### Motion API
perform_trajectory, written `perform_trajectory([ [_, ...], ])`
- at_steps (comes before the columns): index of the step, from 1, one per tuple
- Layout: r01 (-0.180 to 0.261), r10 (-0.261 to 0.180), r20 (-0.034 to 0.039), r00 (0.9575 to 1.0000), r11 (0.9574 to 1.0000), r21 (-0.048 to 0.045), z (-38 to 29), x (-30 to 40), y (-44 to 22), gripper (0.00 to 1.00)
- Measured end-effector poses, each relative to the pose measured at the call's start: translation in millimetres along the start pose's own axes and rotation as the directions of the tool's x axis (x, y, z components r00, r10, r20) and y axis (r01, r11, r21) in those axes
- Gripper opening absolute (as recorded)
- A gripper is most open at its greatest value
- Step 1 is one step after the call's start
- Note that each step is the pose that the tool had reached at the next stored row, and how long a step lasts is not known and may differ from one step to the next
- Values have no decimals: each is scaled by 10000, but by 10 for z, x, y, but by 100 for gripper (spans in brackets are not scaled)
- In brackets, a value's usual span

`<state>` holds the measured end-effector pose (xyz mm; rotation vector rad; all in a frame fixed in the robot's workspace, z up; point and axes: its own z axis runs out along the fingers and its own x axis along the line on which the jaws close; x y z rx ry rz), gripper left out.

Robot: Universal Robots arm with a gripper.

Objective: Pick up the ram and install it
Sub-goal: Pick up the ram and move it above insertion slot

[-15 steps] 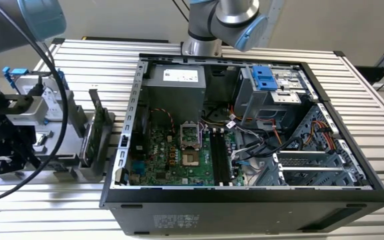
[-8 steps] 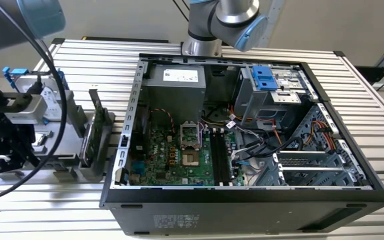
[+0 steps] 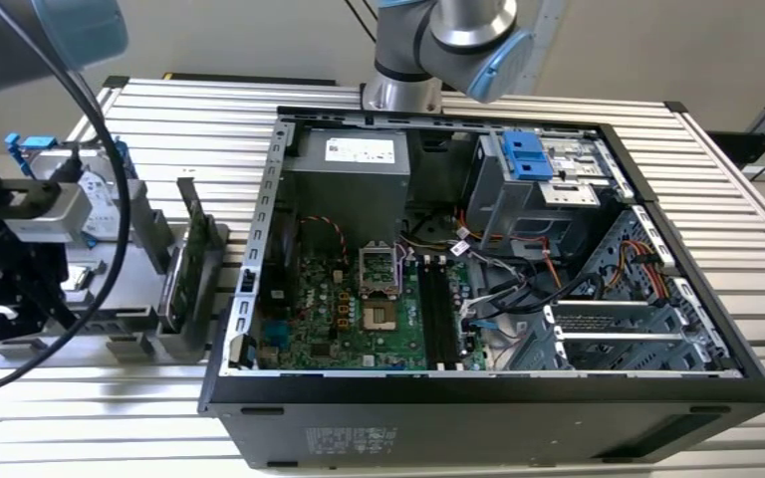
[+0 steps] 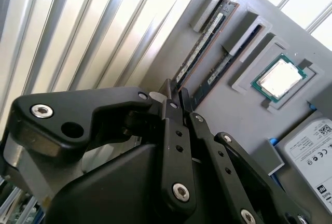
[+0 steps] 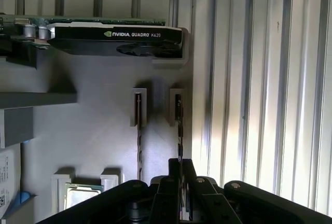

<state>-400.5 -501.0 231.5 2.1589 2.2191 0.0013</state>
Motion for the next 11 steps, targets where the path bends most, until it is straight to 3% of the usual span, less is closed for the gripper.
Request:
perform_trajectory([
  [11,0,0,-1,10000,10000,-1,-44,-1,1,0],
])
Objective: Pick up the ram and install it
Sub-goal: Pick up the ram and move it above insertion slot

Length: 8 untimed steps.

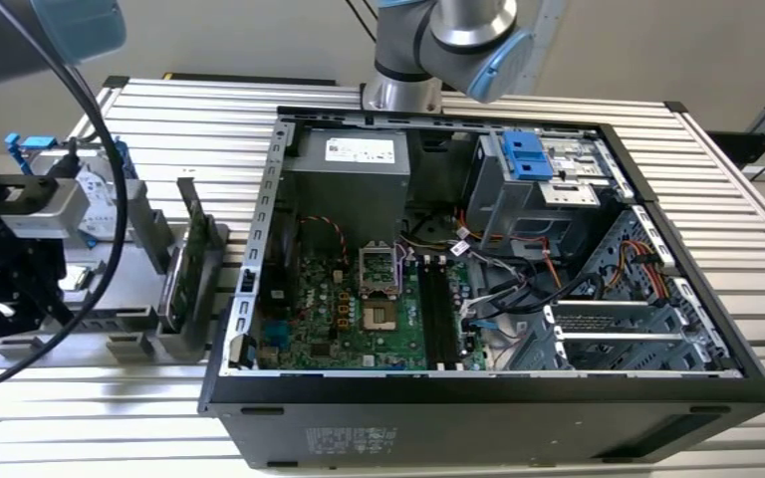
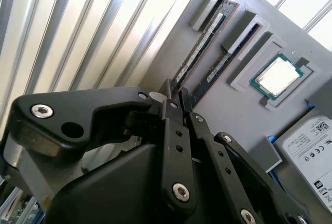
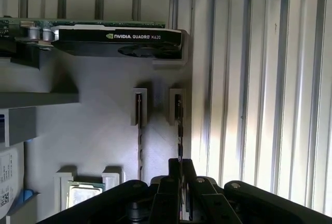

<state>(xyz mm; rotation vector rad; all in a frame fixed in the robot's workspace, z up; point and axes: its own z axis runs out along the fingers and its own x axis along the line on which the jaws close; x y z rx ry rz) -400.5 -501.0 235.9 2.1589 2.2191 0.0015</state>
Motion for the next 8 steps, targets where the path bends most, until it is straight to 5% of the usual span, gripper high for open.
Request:
perform_trajectory([
  [8,0,0,1,10000,10000,2,-29,-1,1,0],
])
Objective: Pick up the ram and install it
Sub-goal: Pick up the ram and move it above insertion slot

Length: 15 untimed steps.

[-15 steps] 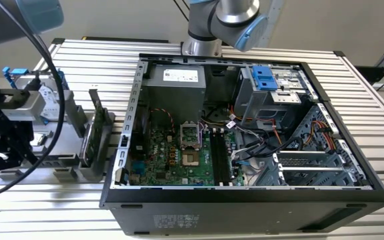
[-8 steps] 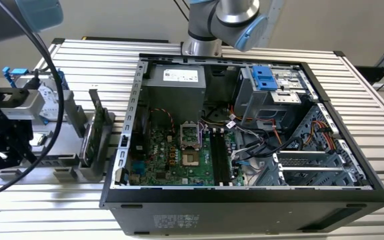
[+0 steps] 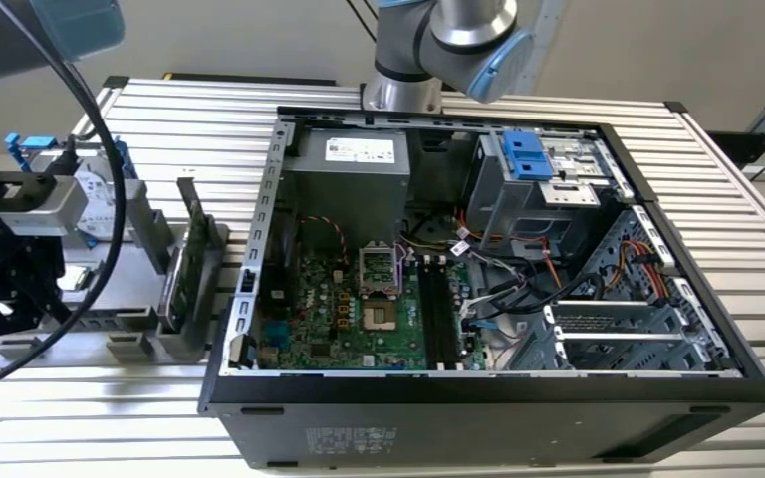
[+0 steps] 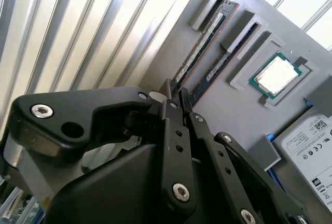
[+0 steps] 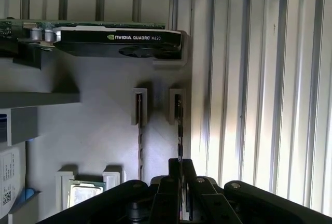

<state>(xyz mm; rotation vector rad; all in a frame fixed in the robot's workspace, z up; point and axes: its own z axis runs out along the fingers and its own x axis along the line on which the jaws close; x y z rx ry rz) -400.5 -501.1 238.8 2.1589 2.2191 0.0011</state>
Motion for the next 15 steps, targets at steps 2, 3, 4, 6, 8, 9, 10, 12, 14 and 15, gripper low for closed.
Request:
perform_trajectory([
  [2,0,0,-1,10000,10000,-1,-9,0,0,0],
  [3,0,0,-1,10000,10000,-1,-14,0,1,0],
  [4,0,0,-1,10000,10000,-1,-19,0,1,0],
  [6,0,0,-2,10000,10000,-2,-26,-1,1,0],
  [8,0,0,-2,10000,10000,-2,-27,-1,1,0],
  [9,0,0,-1,10000,10000,-1,-31,-1,1,0],
  [10,0,0,-1,10000,10000,-1,-34,-1,1,0],
  [12,0,0,-1,10000,10000,-1,-34,-1,1,0],
  [14,0,0,0,10000,10000,0,-37,-1,1,0],
  [15,0,0,2,10000,10000,3,-43,-2,1,0],
])
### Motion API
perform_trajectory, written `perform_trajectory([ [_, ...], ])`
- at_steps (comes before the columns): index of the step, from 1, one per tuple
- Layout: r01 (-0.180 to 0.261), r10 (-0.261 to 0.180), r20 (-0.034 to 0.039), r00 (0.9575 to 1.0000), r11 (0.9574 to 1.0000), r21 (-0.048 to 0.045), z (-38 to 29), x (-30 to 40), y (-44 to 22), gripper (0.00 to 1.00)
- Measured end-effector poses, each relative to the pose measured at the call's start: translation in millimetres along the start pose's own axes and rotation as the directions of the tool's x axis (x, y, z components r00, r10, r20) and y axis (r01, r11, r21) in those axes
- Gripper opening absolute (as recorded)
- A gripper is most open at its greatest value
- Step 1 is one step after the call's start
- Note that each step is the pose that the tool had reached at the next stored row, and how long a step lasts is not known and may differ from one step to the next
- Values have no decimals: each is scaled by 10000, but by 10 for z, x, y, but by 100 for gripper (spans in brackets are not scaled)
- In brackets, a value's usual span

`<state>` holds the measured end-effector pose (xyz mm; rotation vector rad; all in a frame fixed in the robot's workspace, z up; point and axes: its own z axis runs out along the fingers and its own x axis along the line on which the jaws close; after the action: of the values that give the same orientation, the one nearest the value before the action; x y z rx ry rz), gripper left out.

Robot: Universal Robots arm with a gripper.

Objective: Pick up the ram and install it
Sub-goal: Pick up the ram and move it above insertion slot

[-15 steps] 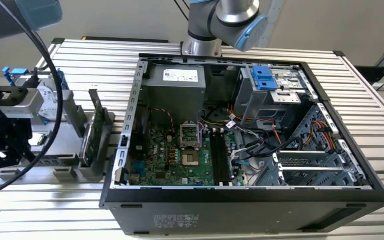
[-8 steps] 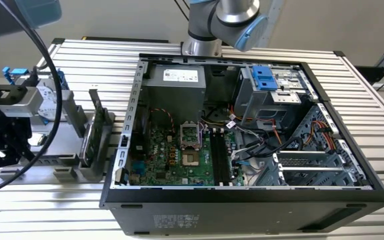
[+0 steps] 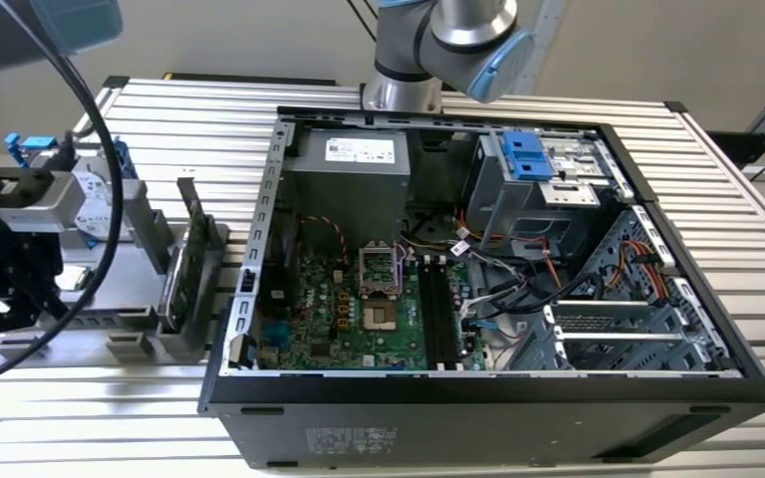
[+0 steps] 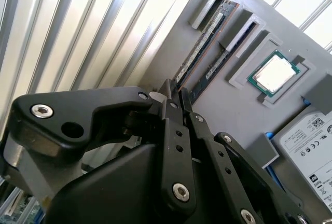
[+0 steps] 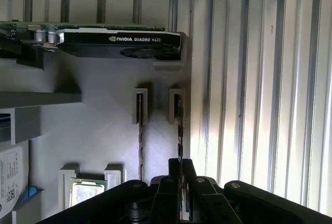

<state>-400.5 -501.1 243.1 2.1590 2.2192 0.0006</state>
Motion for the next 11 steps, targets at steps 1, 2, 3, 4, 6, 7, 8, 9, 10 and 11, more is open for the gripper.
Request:
perform_trajectory([
  [1,0,0,1,10000,10000,1,-7,0,0,0],
  [2,0,0,-2,10000,10000,-3,-12,0,0,0],
  [3,0,0,-2,10000,10000,-3,-20,0,1,0],
  [4,0,0,-2,10000,10000,-3,-27,-1,1,0],
  [6,0,0,-1,10000,10000,-3,-41,-1,1,0],
  [7,0,0,-2,10000,10000,-3,-46,-1,1,0],
  [8,0,0,-2,10000,10000,-3,-53,-1,2,0],
  [9,0,0,-3,10000,10000,-3,-60,-2,2,0],
  [10,0,0,-3,10000,10000,-5,-66,-2,2,0],
  [11,0,0,-3,10000,10000,-4,-72,-2,2,0],
])
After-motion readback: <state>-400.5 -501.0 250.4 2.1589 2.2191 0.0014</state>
